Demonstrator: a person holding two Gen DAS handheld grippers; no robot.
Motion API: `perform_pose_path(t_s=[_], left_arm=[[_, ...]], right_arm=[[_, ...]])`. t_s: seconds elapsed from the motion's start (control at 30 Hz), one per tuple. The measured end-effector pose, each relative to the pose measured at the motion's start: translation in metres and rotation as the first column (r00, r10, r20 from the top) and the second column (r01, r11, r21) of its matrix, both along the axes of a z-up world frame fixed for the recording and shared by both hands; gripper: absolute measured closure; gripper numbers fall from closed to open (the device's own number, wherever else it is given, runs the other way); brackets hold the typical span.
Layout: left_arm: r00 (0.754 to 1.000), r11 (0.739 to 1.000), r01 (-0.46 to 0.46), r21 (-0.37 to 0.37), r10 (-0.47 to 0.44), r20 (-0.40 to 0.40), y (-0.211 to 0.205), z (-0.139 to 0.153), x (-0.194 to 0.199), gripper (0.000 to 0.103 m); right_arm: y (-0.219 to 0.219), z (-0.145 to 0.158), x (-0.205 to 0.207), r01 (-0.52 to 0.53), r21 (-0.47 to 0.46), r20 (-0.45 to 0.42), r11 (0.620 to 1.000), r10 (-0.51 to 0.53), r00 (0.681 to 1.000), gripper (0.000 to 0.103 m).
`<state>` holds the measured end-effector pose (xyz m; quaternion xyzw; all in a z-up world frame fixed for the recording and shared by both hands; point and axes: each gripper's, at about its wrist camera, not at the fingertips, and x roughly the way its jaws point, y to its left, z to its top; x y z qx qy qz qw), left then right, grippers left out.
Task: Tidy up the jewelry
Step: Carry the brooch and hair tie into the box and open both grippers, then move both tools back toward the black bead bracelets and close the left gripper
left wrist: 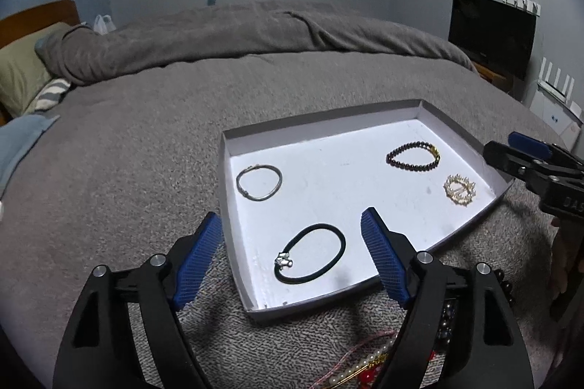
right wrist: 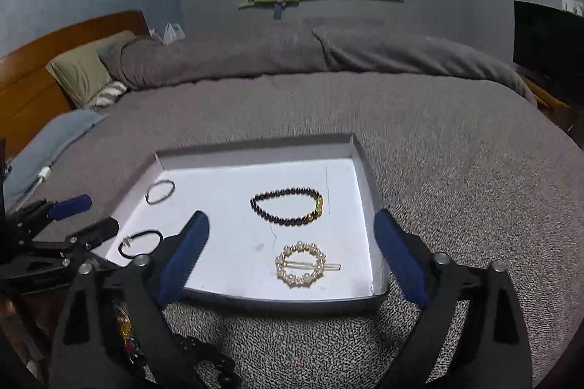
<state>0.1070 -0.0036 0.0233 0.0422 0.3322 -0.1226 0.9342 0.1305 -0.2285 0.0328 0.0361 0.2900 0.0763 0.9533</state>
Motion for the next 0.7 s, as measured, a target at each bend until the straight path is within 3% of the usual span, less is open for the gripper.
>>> perform_pose_path(t_s=[0.23,0.5,0.7], left_arm=[[0.998,0.999,-0.050,0.003,0.049,0.034,0.002,0.005,-0.003,0.010],[0.993,0.996,-0.093,-0.016,0.094,0.072,0.016,0.010,-0.013,0.008],[0.991,0.991,-0.120,-0.064,0.123,0.044,0.031,0.006,-0.025,0.008]], right_arm=[[-0.006,0.005,-0.012,0.012,0.041,0.070,0.999,-0.015,0.997,0.005],[-0.006,0.007,-0.033,0.029,0.013,0.095,0.999,-0.030,0.995,0.005],[-0.006,0.008,-0.052,0.050,-0.037,0.116,0.998,-0.046,0.992,0.005]])
